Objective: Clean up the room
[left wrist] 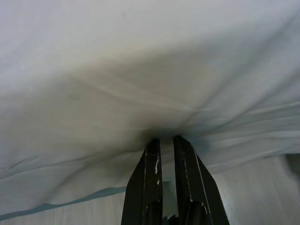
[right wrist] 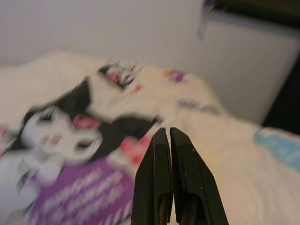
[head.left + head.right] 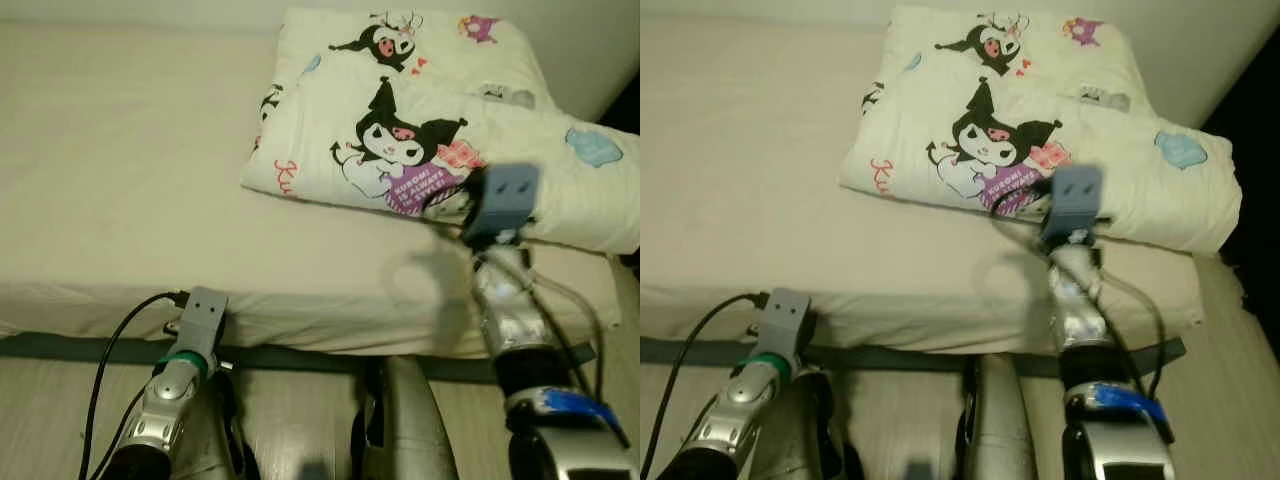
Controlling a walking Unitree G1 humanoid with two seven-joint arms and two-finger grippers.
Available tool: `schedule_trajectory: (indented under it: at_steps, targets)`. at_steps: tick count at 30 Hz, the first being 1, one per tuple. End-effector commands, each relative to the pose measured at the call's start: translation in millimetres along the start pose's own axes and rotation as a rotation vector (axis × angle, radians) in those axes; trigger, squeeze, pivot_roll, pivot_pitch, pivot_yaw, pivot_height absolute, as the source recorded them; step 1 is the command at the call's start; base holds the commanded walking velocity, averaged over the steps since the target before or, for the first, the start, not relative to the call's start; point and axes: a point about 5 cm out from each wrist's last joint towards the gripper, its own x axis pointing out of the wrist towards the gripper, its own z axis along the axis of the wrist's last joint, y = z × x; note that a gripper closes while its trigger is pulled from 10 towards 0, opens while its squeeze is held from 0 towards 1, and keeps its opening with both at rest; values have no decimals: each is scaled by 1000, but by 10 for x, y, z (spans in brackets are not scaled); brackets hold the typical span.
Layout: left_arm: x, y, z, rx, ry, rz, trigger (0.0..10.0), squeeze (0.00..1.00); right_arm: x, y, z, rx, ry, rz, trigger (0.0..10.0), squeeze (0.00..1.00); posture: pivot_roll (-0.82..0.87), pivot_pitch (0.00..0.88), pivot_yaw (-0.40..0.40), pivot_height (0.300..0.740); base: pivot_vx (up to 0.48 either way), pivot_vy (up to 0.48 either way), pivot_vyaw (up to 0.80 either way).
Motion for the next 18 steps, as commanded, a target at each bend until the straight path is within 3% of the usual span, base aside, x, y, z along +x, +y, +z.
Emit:
schedule_trajectory:
  at_steps: [1,4,5,6,8,10,12,18]
  targets:
    - [-16,45,-25,-6,12,15,10000,0,-60,-36,-182,10,96,-11,10000,0,-58,109,43,565,0,0,0]
    - [-16,61,-20,-4,11,18,10000,0,-23,-60,-201,20,126,-14,10000,0,-58,109,43,565,0,0,0]
    - [-21,107,-12,-1,8,26,10000,0,35,-150,-244,72,186,-45,10000,1000,-41,116,48,565,0,0,0]
    - [-21,107,-12,-1,8,26,10000,0,35,-150,-244,72,186,-45,10000,1000,-41,116,48,565,0,0,0]
    - [-46,223,-10,9,9,52,10000,0,120,-284,-301,183,285,-79,10000,1000,-21,123,52,565,0,0,0]
    - [-46,223,-10,9,9,52,10000,0,120,-284,-301,183,285,-79,10000,1000,-21,123,52,565,0,0,0]
    - [-92,327,-22,19,11,75,10000,0,173,-283,-322,257,353,-46,10000,1000,11,160,55,565,0,0,0]
    - [-154,420,-32,25,11,95,10000,0,207,-237,-329,281,399,-15,10000,1000,23,179,56,565,0,0,0]
